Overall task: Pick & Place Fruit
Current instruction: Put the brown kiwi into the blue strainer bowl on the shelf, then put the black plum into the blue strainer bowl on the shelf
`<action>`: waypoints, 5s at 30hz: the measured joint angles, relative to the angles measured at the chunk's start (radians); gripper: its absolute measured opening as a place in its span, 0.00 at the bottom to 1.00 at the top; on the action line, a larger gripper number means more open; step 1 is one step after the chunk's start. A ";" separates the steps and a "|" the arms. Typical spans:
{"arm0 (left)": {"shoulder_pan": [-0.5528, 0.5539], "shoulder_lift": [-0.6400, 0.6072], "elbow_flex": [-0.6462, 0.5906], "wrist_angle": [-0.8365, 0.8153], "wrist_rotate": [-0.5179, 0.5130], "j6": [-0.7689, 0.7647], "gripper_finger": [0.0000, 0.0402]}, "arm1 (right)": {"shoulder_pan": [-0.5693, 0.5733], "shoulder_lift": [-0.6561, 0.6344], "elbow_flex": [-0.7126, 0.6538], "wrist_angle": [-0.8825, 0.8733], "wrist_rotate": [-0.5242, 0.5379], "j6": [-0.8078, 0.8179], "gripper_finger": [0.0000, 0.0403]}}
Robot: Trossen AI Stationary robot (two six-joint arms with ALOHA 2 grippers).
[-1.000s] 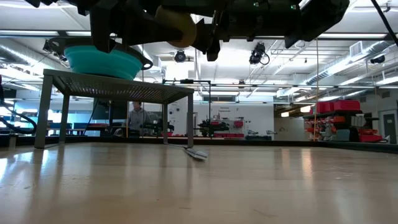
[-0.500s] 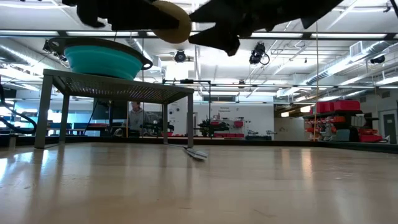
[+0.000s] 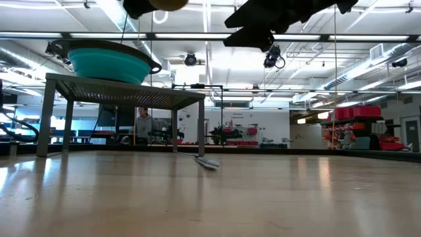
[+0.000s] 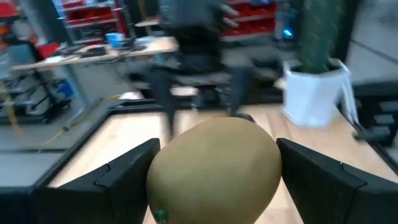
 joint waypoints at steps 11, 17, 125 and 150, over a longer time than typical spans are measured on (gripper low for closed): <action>0.263 -0.345 0.001 -0.360 -0.189 -0.073 0.79 | 0.000 0.000 0.000 -0.005 0.006 0.001 0.70; 0.367 -0.397 0.001 -0.403 -0.284 -0.091 0.80 | 0.000 0.000 0.000 -0.007 0.006 0.002 0.70; 0.230 0.029 0.000 -0.049 0.132 -0.135 0.90 | 0.332 0.001 -0.208 -0.951 -0.179 0.690 0.64; 0.097 0.028 0.001 0.053 0.155 0.425 0.84 | 0.287 -0.050 0.002 -0.372 0.237 0.376 0.65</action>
